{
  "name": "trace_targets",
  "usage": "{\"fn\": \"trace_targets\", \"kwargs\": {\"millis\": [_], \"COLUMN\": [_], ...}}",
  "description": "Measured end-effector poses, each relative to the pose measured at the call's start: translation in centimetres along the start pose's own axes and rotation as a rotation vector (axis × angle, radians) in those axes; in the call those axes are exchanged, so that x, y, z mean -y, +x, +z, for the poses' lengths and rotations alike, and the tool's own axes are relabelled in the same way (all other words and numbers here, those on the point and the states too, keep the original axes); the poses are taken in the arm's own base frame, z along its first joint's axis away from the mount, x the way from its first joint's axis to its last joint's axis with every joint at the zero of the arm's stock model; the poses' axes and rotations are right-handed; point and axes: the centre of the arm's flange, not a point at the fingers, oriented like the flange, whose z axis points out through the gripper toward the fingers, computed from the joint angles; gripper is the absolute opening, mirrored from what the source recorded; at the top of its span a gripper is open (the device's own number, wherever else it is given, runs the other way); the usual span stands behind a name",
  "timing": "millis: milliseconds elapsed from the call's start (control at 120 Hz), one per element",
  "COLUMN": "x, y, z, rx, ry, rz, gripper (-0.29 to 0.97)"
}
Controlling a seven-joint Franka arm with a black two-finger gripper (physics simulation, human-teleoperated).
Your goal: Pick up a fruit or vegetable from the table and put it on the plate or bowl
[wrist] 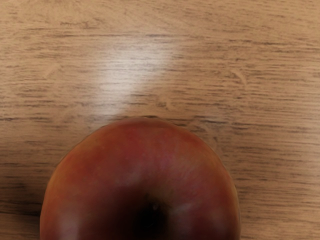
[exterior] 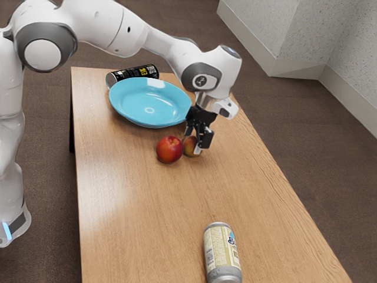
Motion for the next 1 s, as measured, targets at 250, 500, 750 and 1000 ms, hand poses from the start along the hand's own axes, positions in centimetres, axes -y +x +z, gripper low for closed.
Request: {"fn": "trace_targets", "kwargs": {"millis": [250, 500, 750, 1000], "x": [0.1, 0.0, 0.0, 0.6], "y": [0.2, 0.4, 0.7, 0.4], "z": [1.2, 1.7, 2.0, -3.8], "rx": [0.008, 0.012, -0.002, -0.118], "ry": [0.001, -0.007, -0.002, -0.008], "rz": [-0.003, -0.009, -0.014, -0.02], "gripper": [0.68, 0.44, 0.36, 0.35]}}
